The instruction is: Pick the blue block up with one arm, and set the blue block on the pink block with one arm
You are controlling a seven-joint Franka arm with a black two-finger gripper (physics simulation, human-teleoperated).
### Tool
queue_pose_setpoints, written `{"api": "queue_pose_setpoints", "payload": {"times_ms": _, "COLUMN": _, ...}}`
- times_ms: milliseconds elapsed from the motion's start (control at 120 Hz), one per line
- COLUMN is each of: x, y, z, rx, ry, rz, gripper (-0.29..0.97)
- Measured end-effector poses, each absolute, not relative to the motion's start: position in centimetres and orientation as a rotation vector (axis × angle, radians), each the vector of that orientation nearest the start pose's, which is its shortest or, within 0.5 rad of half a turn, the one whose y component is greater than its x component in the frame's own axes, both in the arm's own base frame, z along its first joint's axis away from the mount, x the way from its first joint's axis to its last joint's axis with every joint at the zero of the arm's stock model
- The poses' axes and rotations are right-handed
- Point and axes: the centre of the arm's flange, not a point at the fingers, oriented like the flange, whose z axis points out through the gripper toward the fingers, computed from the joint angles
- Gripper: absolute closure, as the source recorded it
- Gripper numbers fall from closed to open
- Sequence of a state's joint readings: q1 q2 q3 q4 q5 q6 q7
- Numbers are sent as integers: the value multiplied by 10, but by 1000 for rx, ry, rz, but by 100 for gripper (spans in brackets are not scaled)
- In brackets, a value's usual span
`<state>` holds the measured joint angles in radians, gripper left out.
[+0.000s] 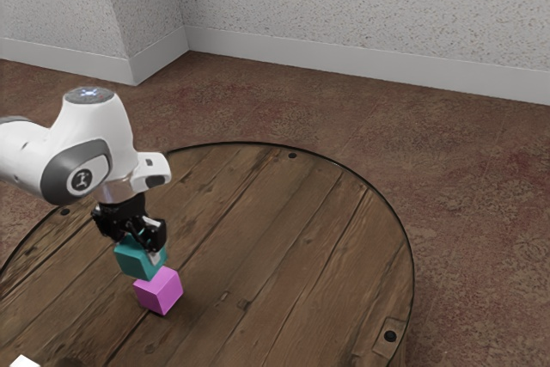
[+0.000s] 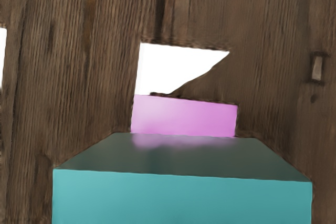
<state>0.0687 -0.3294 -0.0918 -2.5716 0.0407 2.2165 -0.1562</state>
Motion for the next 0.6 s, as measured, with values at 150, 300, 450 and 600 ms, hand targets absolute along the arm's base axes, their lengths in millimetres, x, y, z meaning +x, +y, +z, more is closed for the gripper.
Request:
{"api": "queue_pose_setpoints", "payload": {"times_ms": 150, "x": 413, "y": -13, "z": 360, "rx": -3056, "ry": -155, "rz": 108, "gripper": 39}}
{"api": "queue_pose_setpoints", "payload": {"times_ms": 300, "x": 415, "y": -17, "z": 360, "rx": -3040, "ry": -135, "rz": 113, "gripper": 37}}
{"api": "queue_pose_setpoints", "payload": {"times_ms": 450, "x": 430, "y": -21, "z": 362, "rx": -3042, "ry": -113, "rz": 112, "gripper": 24}}
{"api": "queue_pose_setpoints", "payload": {"times_ms": 600, "x": 432, "y": -19, "z": 364, "rx": -3057, "ry": -128, "rz": 114, "gripper": 12}}
